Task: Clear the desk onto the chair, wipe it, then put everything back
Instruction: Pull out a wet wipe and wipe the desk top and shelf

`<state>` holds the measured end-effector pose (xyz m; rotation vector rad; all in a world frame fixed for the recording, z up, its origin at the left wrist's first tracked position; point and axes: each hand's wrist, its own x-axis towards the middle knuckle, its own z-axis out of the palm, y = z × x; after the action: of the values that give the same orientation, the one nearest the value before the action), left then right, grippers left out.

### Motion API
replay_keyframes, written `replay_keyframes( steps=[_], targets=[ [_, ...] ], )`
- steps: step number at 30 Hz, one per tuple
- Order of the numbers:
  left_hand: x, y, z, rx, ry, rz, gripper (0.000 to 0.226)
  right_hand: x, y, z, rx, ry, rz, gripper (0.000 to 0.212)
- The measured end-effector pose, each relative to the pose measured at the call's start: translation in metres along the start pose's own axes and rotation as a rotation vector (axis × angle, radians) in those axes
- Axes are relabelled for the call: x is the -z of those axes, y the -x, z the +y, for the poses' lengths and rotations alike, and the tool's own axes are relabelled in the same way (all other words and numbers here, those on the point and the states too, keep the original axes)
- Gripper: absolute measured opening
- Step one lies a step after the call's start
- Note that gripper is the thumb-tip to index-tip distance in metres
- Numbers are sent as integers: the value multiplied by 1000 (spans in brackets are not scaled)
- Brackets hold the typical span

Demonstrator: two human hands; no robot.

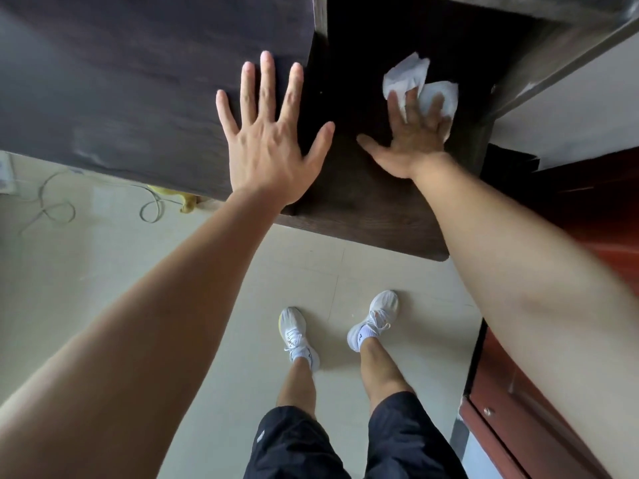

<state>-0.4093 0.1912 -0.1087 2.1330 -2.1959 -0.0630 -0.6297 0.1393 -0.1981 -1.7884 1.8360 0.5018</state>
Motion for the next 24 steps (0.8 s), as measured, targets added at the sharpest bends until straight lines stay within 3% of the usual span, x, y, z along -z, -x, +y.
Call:
replay_keyframes(
  steps=[3, 6, 8, 12, 17, 20, 24],
  targets=[
    [0, 1, -1, -3, 17, -1, 77, -25, 30, -33, 230, -7, 22, 97],
    [1, 0, -1, 4, 16, -2, 76, -49, 60, -22, 387, 86, -11, 93],
    [0, 1, 0, 3, 15, 1, 76, -49, 61, 3, 374, 125, -13, 88],
    [-1, 0, -1, 5, 21, 9, 76, -15, 23, 41, 160, 85, 67, 89],
    [-3, -1, -2, -4, 6, 22, 77, 35, -48, 19, -2, 13, 78, 98],
    [-3, 0, -2, -9, 2, 30, 76, 35, -58, -20, 59, 49, 143, 99],
    [-1, -1, -2, -9, 10, 27, 75, -5, -12, -49, 304, 38, 102, 100]
  ],
)
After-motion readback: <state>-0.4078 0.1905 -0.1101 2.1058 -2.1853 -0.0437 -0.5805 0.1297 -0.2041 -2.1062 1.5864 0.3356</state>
